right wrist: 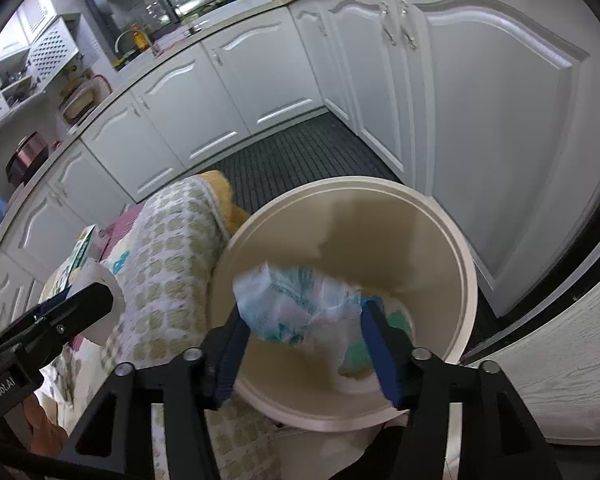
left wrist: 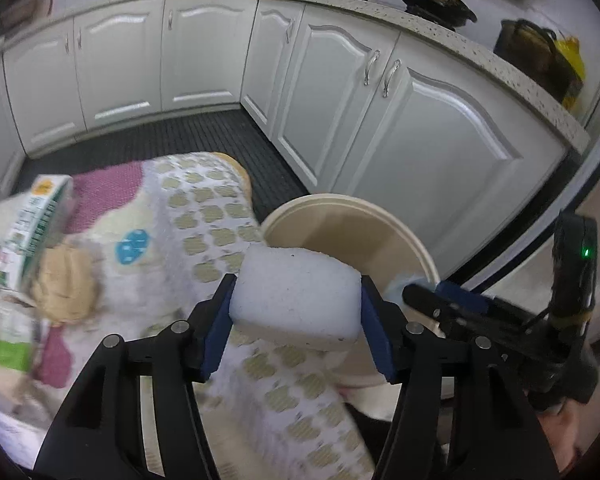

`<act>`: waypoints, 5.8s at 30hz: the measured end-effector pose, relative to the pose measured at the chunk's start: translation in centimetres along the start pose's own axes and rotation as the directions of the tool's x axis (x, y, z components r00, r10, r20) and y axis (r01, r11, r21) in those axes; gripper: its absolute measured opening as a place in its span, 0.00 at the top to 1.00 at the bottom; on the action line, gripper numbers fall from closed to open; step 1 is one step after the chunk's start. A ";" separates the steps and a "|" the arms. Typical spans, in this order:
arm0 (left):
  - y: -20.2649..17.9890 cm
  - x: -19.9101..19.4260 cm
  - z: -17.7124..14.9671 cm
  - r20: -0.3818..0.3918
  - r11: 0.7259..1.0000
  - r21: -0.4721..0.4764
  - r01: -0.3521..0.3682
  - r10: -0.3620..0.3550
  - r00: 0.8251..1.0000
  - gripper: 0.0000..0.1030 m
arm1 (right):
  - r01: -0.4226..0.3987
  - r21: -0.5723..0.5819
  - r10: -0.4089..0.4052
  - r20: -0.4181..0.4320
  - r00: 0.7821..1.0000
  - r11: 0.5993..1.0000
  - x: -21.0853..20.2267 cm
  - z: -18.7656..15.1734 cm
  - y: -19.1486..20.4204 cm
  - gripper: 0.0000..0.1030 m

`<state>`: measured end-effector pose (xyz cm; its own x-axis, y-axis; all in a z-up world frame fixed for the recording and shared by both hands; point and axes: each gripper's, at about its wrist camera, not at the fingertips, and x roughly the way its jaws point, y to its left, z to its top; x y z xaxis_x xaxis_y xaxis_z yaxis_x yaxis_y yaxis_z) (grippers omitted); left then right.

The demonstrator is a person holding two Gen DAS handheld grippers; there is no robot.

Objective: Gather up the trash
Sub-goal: 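Carry the foam block and clear wrapper to the beige bin and release both, then move both grippers back over the table toward the remaining trash, then grasp the white foam block with the left gripper while the right grasps the white-and-blue medicine box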

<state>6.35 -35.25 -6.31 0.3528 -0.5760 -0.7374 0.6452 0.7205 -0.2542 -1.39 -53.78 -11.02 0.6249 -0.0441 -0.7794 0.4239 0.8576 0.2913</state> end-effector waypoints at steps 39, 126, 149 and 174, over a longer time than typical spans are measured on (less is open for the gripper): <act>3.7 -5.5 -2.6 0.041 0.990 -0.058 -0.131 0.134 0.990 0.36 | -0.041 -0.053 0.042 0.029 0.999 0.998 -3.3 -2.4 4.7 0.32; 18.5 -20.9 -19.0 -0.091 0.949 -0.112 -0.294 0.284 0.954 0.29 | -0.358 -0.407 0.253 -0.290 0.923 0.840 1.7 -9.8 28.3 0.28; 19.3 -20.7 -20.0 -0.152 0.966 -0.217 -0.141 0.109 0.982 0.30 | -0.377 -0.368 0.283 -0.284 0.916 0.850 0.6 -9.6 27.2 0.28; 20.3 -15.3 -16.8 -0.155 0.796 -0.432 -0.425 0.399 0.904 0.30 | -0.341 -0.466 0.237 -0.268 0.934 0.817 2.3 -7.9 27.3 0.26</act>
<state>2.70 -5.31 -10.66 0.4710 -0.1735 -0.8649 0.0708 0.9847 -0.1590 6.41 -26.44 -9.21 0.5087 0.2990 -0.8074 -0.1718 0.9541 0.2452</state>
